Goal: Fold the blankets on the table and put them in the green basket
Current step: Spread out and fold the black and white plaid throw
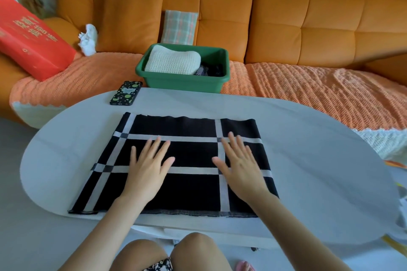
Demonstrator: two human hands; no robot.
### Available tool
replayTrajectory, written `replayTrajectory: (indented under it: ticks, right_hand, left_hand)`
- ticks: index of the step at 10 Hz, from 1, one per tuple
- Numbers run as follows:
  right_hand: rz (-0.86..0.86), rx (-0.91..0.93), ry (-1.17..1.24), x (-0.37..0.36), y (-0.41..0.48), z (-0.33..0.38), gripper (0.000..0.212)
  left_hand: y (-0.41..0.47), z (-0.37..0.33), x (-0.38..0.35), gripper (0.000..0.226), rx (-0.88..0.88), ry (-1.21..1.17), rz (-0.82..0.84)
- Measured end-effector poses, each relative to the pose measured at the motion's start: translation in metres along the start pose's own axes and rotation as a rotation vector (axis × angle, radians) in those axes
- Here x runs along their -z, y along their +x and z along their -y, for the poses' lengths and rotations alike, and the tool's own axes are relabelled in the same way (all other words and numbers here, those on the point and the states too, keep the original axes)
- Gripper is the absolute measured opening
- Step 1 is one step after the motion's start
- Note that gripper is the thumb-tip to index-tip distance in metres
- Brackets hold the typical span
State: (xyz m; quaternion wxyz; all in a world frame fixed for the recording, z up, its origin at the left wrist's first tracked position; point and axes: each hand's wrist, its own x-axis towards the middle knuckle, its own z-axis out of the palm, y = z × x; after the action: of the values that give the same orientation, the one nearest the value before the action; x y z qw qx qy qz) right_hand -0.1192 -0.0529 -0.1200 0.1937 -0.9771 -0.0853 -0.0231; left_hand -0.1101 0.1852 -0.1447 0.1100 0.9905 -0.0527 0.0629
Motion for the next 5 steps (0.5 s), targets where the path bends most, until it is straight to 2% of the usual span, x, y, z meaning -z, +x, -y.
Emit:
replayTrajectory:
  ticks: [1,3,4,5]
  right_hand:
    - [0.083,-0.012,-0.149,-0.022,0.000,-0.006,0.081]
    - [0.040,-0.216,-0.182,-0.007,-0.015,-0.049,0.059]
    - [0.102,-0.181,-0.234,0.000,-0.023,-0.057,0.103]
    - [0.014,-0.154,-0.239,0.003,-0.034,-0.053,0.122]
  left_hand:
    - [-0.003,-0.010,-0.013,0.092,-0.015,0.029,0.076]
    - [-0.006,-0.005,-0.019,0.086,-0.007,0.091,0.086]
    - [-0.004,-0.009,-0.015,0.086,0.002,0.087,0.132]
    - [-0.003,-0.021,-0.010,0.073,0.021,0.073,0.127]
